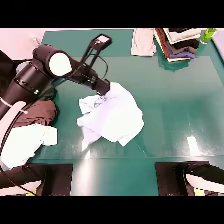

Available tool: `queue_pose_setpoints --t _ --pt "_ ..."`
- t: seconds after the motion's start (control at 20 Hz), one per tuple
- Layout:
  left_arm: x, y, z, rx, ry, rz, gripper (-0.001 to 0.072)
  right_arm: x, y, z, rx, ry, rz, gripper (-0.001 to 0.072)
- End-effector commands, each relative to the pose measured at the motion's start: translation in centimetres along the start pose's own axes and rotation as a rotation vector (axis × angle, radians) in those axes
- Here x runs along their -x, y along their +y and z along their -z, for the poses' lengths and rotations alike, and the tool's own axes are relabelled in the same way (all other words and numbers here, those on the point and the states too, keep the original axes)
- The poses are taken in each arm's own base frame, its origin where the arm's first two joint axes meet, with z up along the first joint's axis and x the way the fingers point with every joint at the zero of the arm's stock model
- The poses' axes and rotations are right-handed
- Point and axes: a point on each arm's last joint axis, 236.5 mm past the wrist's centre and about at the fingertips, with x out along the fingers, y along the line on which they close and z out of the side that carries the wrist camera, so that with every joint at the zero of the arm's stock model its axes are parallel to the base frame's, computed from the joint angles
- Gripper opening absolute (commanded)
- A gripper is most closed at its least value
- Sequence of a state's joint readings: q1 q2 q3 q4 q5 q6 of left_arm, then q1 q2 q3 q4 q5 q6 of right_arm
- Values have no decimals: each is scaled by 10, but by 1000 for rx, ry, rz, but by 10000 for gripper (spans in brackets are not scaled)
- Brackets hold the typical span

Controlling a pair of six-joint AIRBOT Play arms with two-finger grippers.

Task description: Fold the shirts.

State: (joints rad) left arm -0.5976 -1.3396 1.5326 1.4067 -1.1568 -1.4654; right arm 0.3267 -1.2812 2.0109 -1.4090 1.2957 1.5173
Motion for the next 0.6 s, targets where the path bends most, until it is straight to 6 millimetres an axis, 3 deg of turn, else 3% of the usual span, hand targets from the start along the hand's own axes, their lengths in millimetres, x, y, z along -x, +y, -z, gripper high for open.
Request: queue_pose_setpoints --t 0.0,0.1,0.25,0.55 --pt "-3 71 44 127 130 -94 573 0 1 10 -4 41 -4 15" --pt "-17 112 89 242 211 -129 574 -1 1 13 -5 57 -5 15" --pt "-51 142 132 336 222 -160 574 -7 1 21 -8 90 -8 15" --pt "-111 140 142 447 202 -87 574 -29 -2 41 -33 183 -10 15"
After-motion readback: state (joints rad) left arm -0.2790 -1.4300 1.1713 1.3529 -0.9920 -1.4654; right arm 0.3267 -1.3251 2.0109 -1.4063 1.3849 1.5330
